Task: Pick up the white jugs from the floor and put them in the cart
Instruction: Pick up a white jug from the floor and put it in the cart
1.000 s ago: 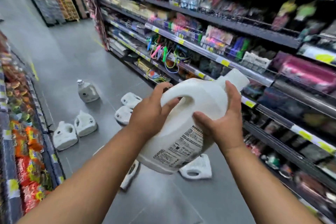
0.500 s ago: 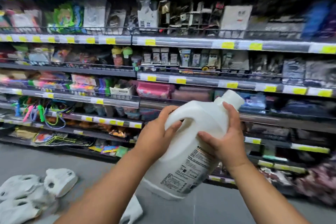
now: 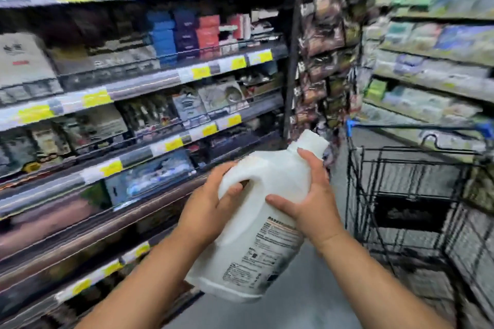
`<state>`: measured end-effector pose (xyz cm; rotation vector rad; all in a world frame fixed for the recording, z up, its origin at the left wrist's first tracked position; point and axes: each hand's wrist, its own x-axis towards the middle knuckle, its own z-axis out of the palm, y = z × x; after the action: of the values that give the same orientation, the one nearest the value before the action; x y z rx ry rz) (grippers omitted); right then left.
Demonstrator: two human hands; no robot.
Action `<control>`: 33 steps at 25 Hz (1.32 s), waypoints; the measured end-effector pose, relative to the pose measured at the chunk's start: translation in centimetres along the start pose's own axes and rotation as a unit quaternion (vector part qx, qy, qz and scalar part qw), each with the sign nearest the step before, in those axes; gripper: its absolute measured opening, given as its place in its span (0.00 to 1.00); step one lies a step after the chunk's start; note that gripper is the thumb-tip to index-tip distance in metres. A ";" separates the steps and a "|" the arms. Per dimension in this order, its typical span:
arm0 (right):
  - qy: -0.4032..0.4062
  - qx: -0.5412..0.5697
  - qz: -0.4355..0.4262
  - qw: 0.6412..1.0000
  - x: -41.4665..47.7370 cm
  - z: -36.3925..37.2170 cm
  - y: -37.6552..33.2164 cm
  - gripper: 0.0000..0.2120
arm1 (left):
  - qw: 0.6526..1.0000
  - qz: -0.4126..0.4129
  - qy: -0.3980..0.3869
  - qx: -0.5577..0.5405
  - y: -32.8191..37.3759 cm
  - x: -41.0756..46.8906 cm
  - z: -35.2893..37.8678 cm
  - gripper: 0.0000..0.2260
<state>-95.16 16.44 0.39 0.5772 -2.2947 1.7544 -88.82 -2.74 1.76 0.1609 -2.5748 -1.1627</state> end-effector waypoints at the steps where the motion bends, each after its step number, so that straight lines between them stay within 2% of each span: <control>1: 0.027 -0.015 0.018 0.999 0.5 -1.9 1.0 0.42 | 0.999 0.023 -0.027 -0.011 0.7 2.0 2.2 0.13; 8: 0.216 -0.138 0.100 0.961 2.5 -11.4 7.1 0.42 | 0.960 0.157 -0.212 -0.096 4.8 12.5 15.4 0.15; 15: 0.383 -0.184 0.214 0.879 0.7 -17.2 9.6 0.42 | 0.872 0.259 -0.397 -0.119 10.0 18.0 27.1 0.12; 18: 0.422 -0.203 0.246 0.848 -0.4 -20.3 10.8 0.43 | 0.845 0.270 -0.441 -0.135 12.1 17.7 31.5 0.12; 21: 0.481 -0.179 0.243 0.823 -1.3 -23.9 13.0 0.44 | 0.821 0.286 -0.474 -0.138 14.3 17.1 36.1 0.13; 26: 0.538 -0.140 0.240 0.796 -1.1 -30.0 16.6 0.44 | 0.804 0.312 -0.490 -0.123 18.1 17.2 42.4 0.13; 29: 0.572 -0.103 0.225 0.782 -0.3 -33.1 18.7 0.49 | 0.792 0.340 -0.497 -0.103 19.8 17.9 46.3 0.16; 33: 0.672 -0.022 0.233 0.703 0.4 -36.4 22.1 0.46 | 0.752 0.354 -0.553 -0.058 20.9 18.8 50.4 0.18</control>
<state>-107.64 56.14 -8.84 -1.0948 -1.3255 1.3658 -122.41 42.77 -9.61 -1.8931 -2.8171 -1.2369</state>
